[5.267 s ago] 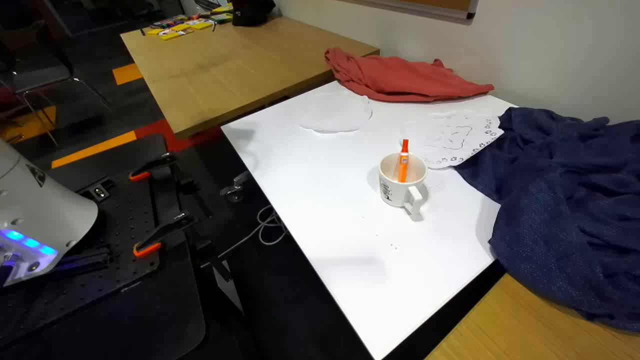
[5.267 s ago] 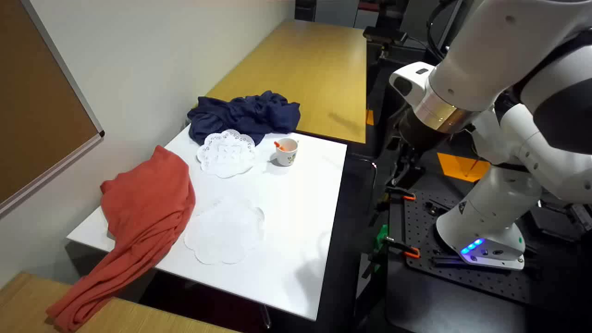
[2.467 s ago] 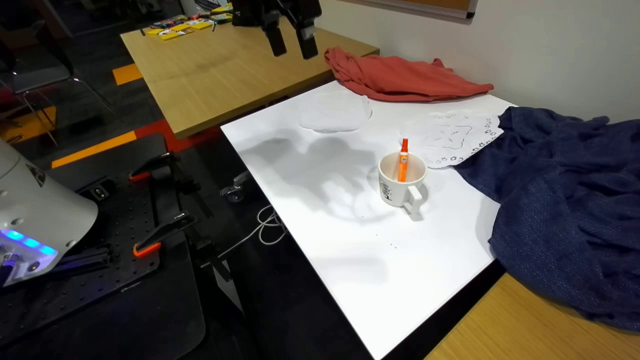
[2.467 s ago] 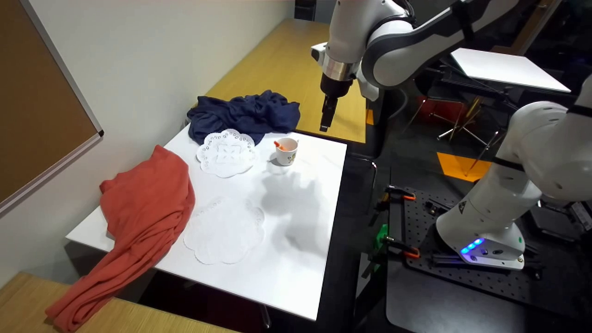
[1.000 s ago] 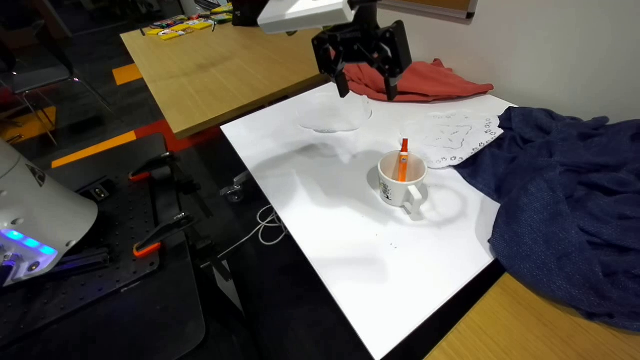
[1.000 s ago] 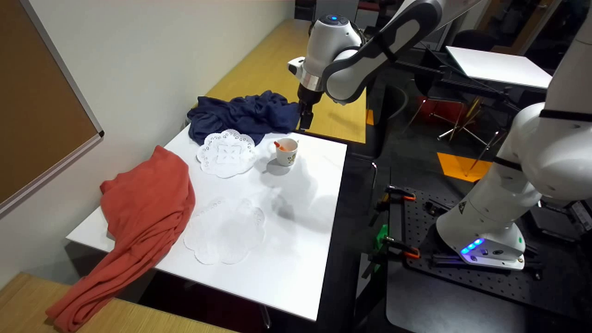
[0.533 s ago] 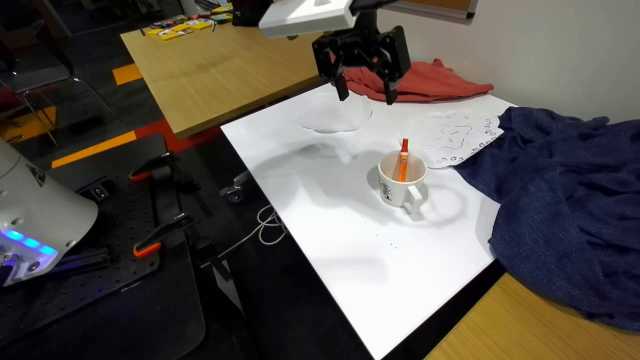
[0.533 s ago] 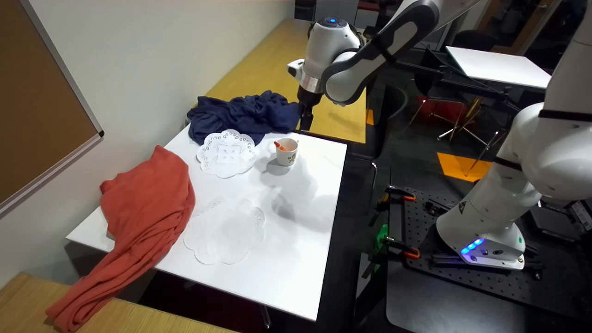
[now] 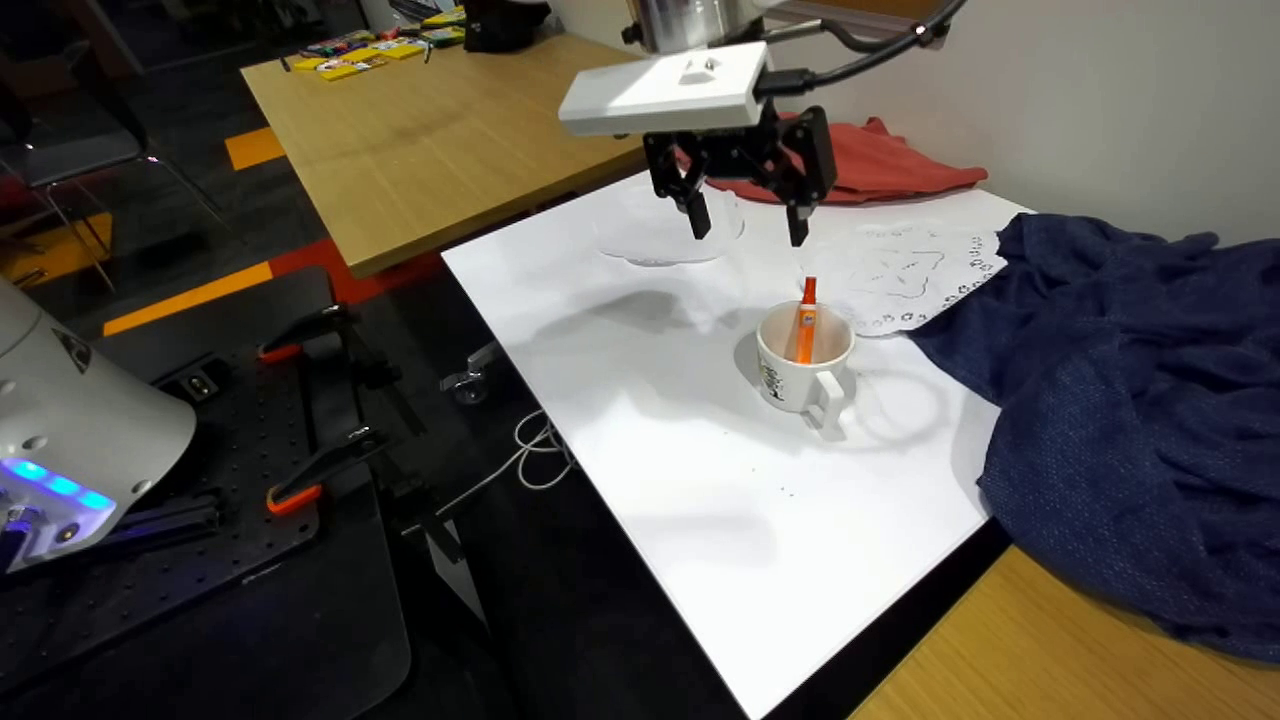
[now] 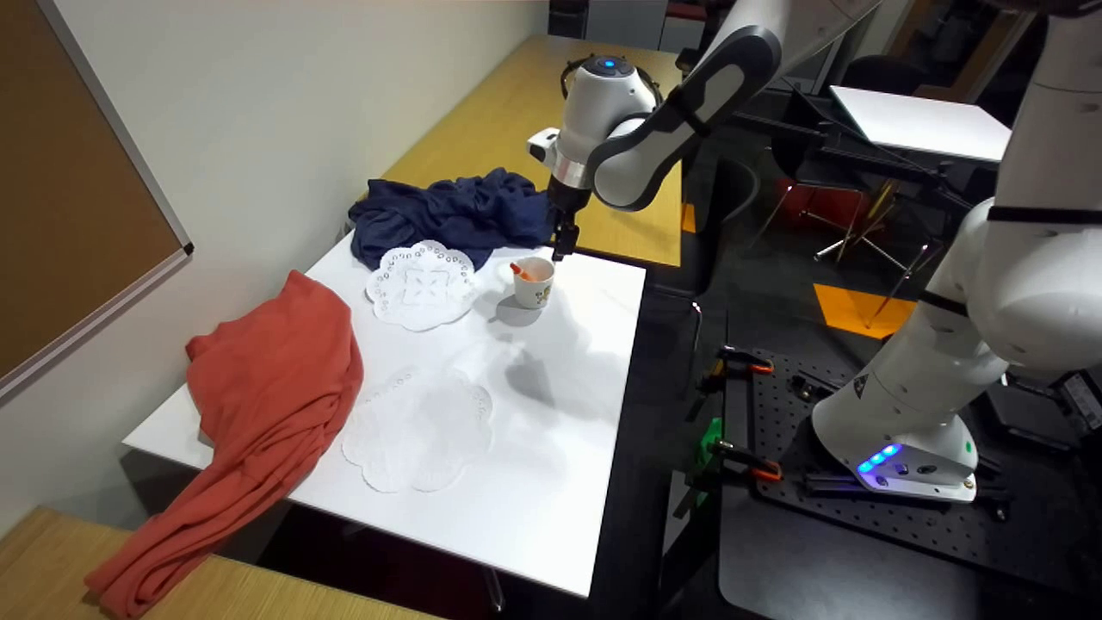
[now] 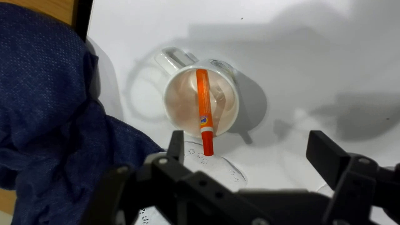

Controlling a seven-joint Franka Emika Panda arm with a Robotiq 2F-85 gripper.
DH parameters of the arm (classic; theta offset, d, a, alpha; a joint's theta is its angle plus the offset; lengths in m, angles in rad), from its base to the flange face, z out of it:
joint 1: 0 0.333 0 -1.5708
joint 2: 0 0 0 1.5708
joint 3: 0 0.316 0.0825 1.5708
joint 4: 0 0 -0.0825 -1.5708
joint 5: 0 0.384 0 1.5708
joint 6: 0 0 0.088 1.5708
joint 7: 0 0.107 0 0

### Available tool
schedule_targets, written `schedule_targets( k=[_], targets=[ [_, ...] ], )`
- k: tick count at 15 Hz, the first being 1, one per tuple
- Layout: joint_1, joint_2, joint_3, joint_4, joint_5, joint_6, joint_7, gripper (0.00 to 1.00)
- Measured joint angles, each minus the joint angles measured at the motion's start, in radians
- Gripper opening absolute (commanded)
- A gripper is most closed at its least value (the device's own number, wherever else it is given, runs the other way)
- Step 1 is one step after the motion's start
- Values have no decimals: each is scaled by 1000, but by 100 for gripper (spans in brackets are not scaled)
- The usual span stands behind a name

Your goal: Remove the marker from the cup and put it on the table

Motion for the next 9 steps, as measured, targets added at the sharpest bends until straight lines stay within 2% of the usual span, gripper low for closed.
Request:
schedule_targets(
  k=[5,9],
  targets=[
    [-97,100,78,84,65,4,-165,100],
    [-141,160,105,136,74,3,-236,99]
  ],
)
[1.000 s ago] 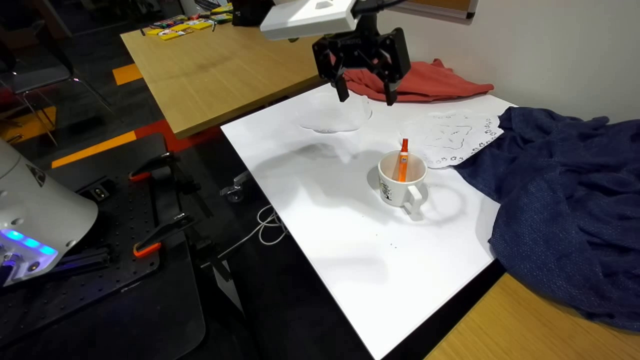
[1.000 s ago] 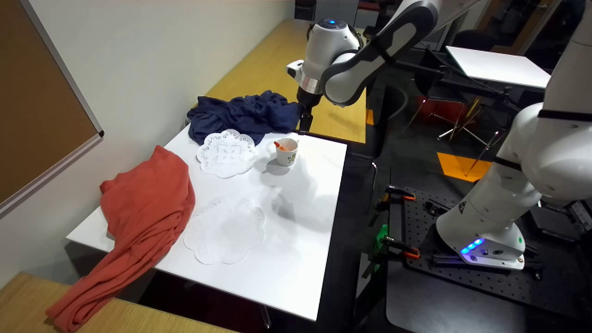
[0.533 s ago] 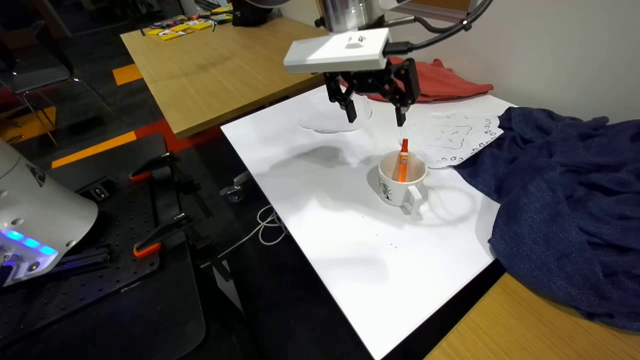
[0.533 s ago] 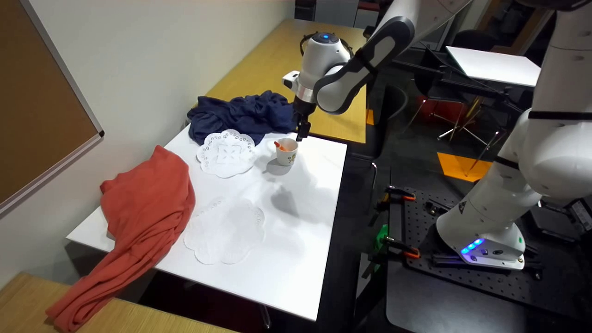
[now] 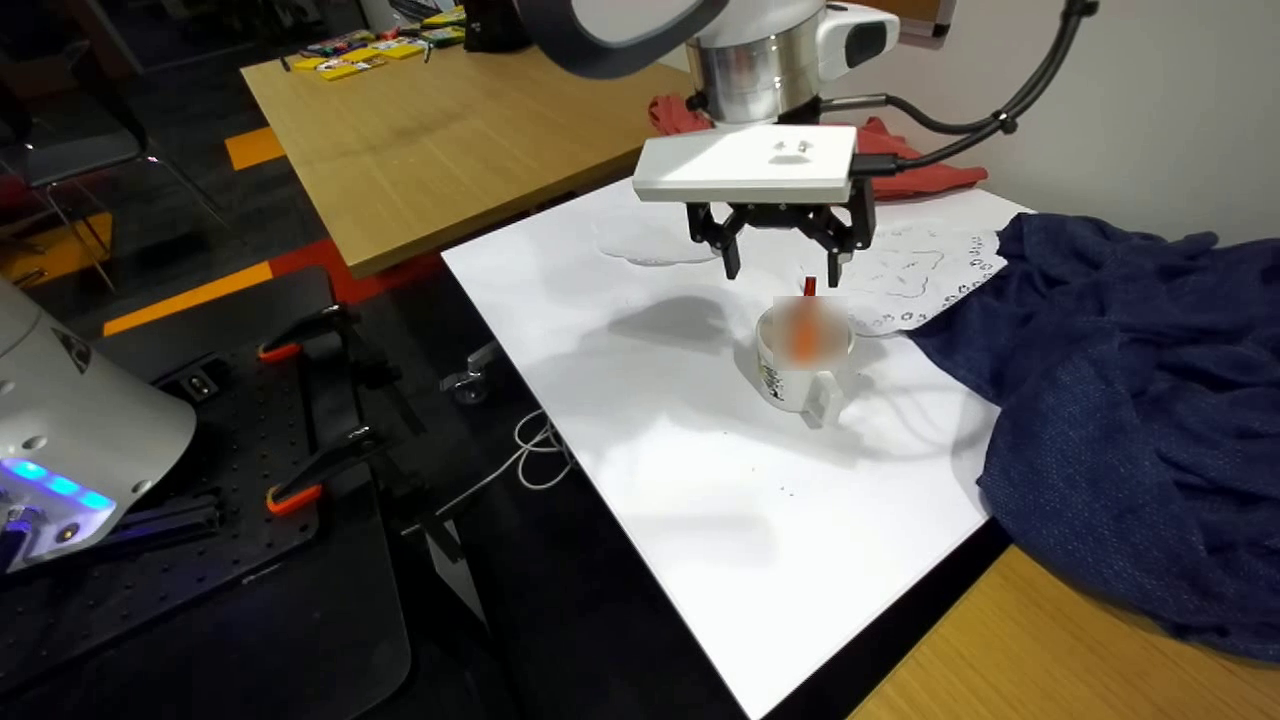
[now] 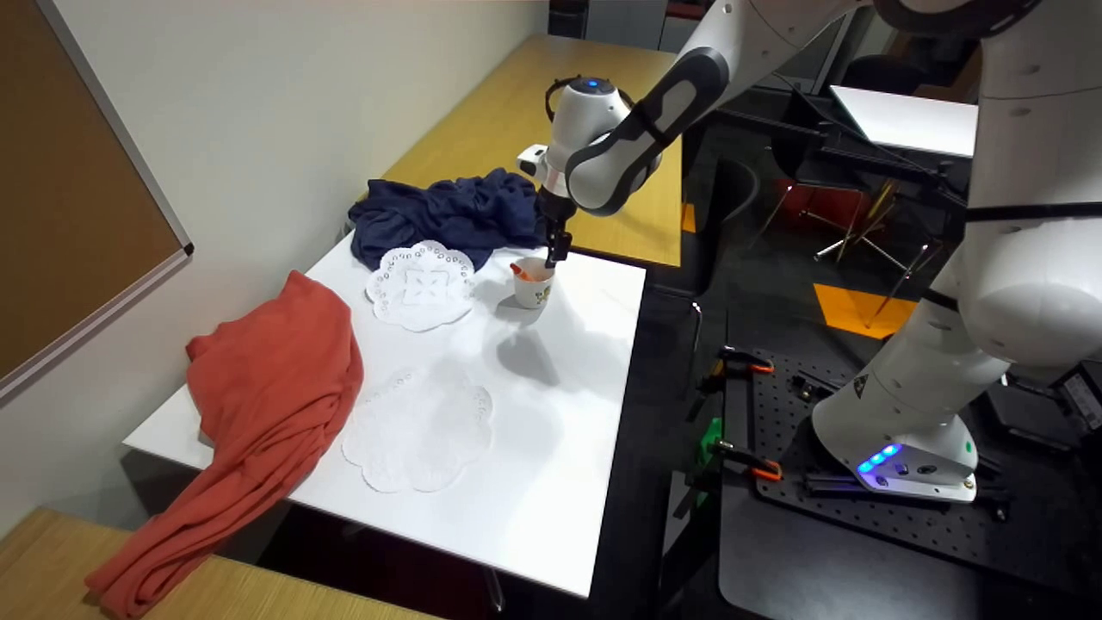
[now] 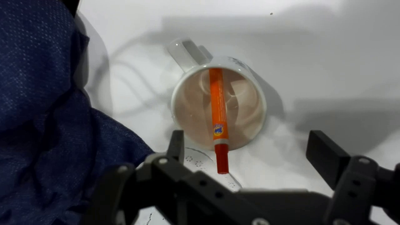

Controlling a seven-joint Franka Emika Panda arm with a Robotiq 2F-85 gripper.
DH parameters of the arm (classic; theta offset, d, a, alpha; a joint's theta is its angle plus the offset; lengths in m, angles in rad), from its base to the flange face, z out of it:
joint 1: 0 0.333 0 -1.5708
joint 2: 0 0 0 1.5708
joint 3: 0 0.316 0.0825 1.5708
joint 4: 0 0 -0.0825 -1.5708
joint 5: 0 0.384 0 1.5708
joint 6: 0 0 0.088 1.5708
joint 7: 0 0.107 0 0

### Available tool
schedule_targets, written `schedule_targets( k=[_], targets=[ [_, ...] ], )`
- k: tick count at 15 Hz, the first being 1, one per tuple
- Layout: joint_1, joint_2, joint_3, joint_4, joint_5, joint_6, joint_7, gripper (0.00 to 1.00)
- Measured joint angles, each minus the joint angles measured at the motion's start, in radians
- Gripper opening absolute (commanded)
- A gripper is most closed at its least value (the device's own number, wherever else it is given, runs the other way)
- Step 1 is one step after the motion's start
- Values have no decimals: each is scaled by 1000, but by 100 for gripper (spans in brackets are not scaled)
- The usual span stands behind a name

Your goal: Remove the marker from the cup and put it on the table

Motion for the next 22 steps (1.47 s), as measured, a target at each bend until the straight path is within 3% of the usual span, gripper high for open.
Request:
schedule_targets(
  k=[5,6,7,9,12,16,17,21,22],
  targets=[
    [-33,56,25,48,4,-4,-47,67],
    [-36,65,28,56,4,-5,-54,54],
    [-38,73,30,63,5,-6,-57,56],
    [-40,90,34,80,5,-12,-57,50],
    [-43,117,40,109,5,-23,-57,49],
    [-50,157,47,152,7,-41,-57,33],
    [-51,167,47,163,7,-47,-57,36],
    [-52,200,49,201,8,-65,-57,34],
    [-52,208,50,209,9,-68,-57,39]
  ],
)
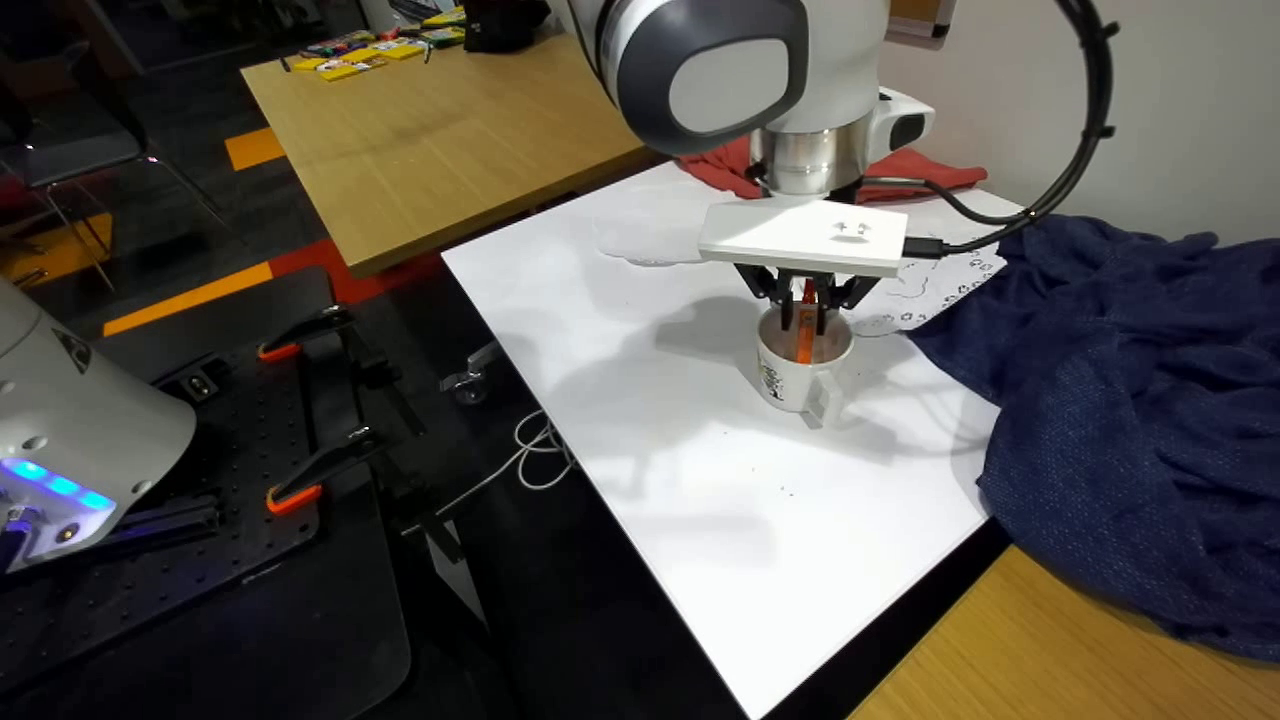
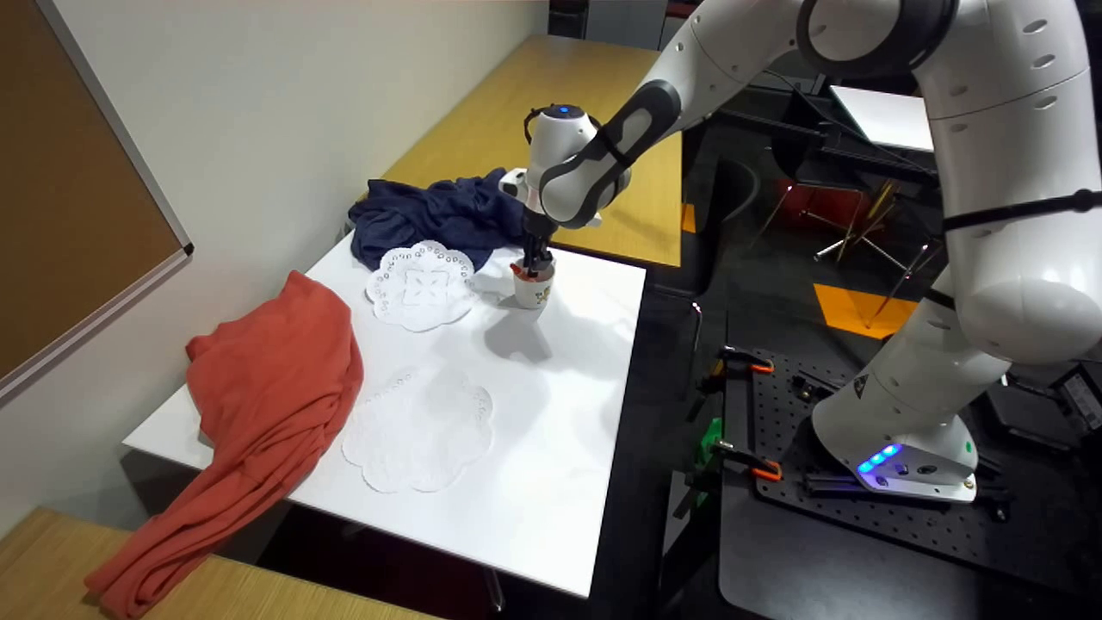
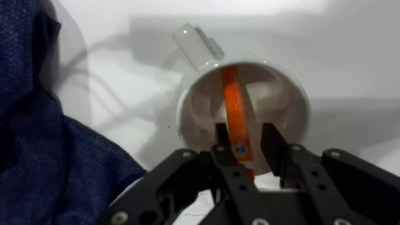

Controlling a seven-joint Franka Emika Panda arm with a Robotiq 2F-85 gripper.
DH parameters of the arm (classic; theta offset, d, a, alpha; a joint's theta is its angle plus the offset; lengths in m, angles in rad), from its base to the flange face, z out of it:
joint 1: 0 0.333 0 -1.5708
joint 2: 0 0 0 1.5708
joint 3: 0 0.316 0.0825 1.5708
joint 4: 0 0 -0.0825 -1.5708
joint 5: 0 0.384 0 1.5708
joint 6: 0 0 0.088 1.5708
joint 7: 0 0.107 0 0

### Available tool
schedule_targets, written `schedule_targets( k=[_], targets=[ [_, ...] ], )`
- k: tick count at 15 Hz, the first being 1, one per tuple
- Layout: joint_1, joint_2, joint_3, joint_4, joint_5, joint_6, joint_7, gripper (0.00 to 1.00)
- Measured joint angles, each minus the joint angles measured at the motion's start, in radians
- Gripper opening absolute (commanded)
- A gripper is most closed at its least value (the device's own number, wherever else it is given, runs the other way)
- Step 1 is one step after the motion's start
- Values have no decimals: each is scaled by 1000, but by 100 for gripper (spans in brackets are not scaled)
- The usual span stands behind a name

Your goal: Remove the marker from the cup and put it on the table

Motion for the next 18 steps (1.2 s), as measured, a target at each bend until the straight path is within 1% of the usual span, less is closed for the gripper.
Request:
schedule_targets(
  k=[1,2,4,5,6,8,9,10,15,18],
  targets=[
    [0,7,1,8,0,-3,0,38],
    [0,15,3,16,0,-6,0,39],
    [0,28,7,32,1,-14,0,37],
    [-1,35,10,41,2,-20,0,29],
    [-2,41,13,48,4,-25,0,15],
    [-5,52,19,62,8,-33,0,1],
    [-6,57,21,68,10,-36,0,1],
    [-6,60,22,73,12,-38,0,5],
    [-9,59,22,76,14,-39,0,5],
    [-11,33,19,57,14,-29,0,5]
  ],
)
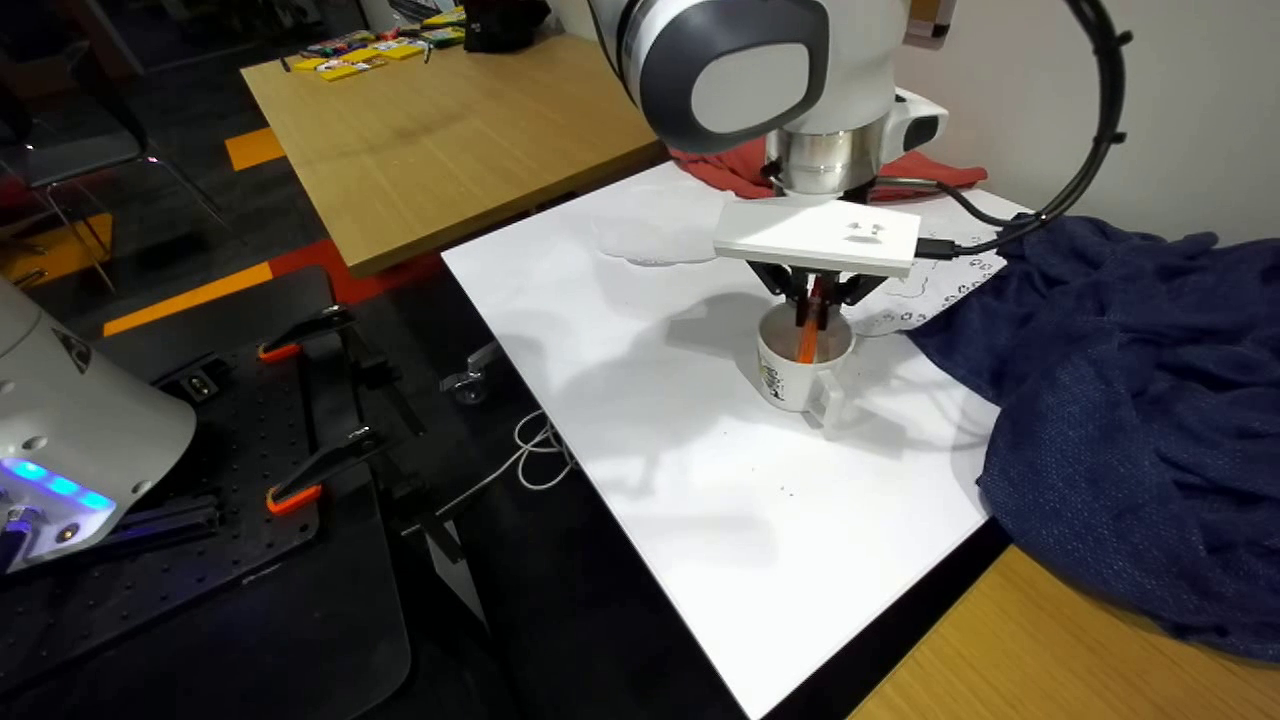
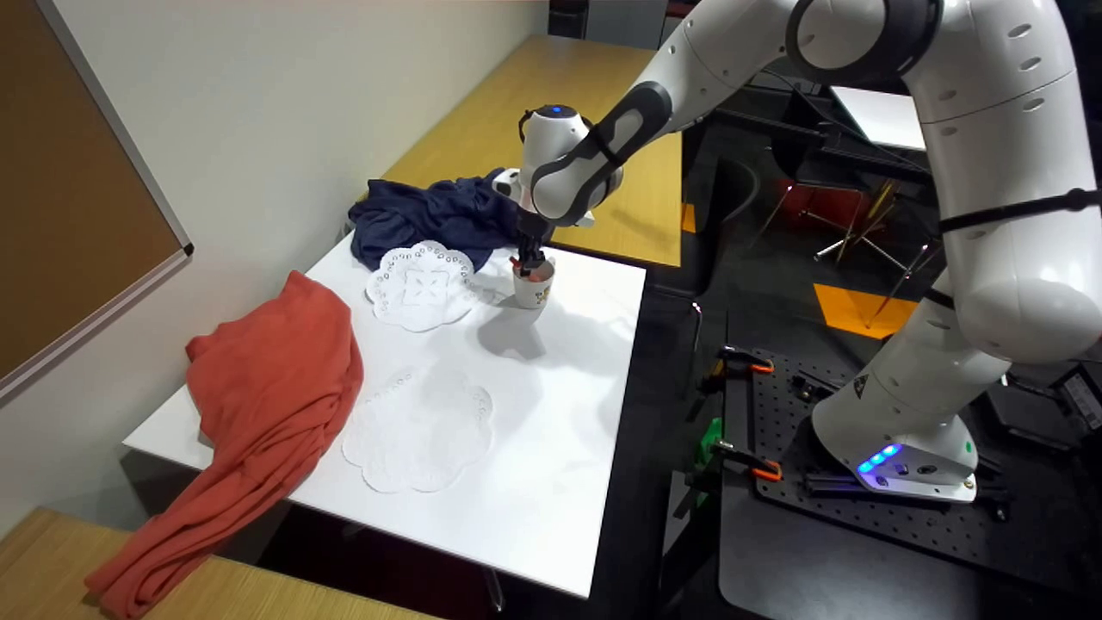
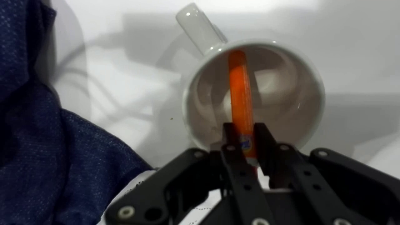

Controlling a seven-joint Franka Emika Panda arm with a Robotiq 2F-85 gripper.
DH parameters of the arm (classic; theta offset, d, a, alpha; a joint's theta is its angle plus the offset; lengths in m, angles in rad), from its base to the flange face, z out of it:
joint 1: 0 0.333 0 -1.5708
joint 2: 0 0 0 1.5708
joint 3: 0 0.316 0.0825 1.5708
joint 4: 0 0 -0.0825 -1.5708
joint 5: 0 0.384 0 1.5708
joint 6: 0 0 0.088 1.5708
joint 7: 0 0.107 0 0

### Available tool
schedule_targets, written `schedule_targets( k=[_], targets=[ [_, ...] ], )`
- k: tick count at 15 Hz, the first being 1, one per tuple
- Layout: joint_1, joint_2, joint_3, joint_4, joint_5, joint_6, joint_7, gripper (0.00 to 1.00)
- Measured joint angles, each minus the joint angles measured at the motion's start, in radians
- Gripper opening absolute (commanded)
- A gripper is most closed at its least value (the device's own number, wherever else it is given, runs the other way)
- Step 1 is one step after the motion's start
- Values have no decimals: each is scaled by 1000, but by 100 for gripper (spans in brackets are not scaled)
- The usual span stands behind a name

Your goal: Remove the marker from the cup and put it on the table

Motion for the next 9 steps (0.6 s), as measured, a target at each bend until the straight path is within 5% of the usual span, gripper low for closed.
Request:
schedule_targets(
  k=[9],
  targets=[
    [20,-262,-11,-257,0,140,27,5]
  ],
)
